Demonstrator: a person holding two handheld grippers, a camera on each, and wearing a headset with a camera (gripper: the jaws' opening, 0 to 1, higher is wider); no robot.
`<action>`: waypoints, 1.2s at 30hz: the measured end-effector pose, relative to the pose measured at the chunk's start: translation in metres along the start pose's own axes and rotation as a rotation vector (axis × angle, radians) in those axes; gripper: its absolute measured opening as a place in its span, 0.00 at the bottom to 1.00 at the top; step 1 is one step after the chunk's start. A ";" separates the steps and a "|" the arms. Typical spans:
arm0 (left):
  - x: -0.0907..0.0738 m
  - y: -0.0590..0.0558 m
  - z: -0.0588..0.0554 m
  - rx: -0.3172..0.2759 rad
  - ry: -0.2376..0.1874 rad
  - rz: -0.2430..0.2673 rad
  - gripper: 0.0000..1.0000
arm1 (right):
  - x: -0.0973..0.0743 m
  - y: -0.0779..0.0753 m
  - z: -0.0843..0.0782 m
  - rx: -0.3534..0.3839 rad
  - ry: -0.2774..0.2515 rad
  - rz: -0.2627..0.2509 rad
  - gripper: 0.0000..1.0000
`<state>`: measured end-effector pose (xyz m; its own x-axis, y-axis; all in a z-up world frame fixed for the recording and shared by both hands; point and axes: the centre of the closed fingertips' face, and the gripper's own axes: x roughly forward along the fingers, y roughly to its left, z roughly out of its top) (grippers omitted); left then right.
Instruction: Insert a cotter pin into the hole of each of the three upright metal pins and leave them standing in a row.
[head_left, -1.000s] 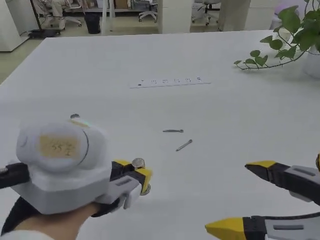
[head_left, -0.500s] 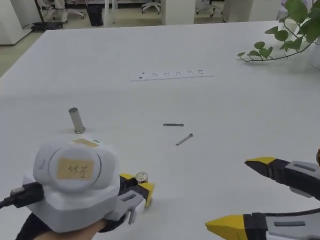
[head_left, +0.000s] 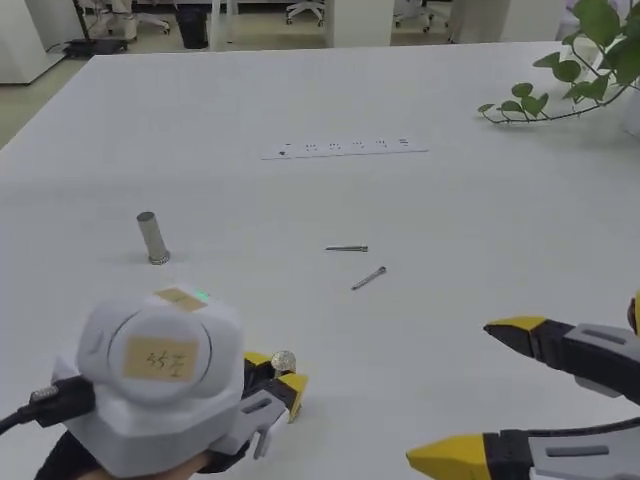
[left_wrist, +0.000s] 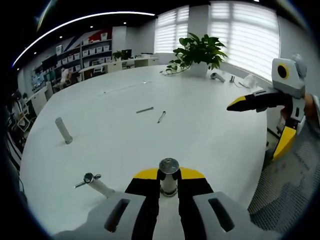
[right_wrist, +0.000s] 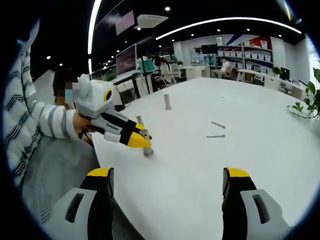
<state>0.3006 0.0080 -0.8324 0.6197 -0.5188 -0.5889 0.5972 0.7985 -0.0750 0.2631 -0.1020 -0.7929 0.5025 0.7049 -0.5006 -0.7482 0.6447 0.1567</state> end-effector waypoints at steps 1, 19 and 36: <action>0.000 0.000 0.000 0.000 0.001 -0.001 0.11 | 0.000 0.000 0.000 -0.001 0.002 0.000 0.91; 0.000 -0.001 -0.002 0.004 -0.018 -0.009 0.12 | -0.001 0.004 -0.005 0.001 0.021 0.002 0.91; -0.012 -0.009 0.007 -0.033 -0.059 -0.071 0.23 | 0.001 0.001 -0.004 -0.012 0.037 0.007 0.91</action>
<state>0.2917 0.0045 -0.8189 0.6055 -0.5910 -0.5331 0.6243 0.7681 -0.1425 0.2608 -0.1016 -0.7962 0.4806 0.6980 -0.5309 -0.7572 0.6356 0.1502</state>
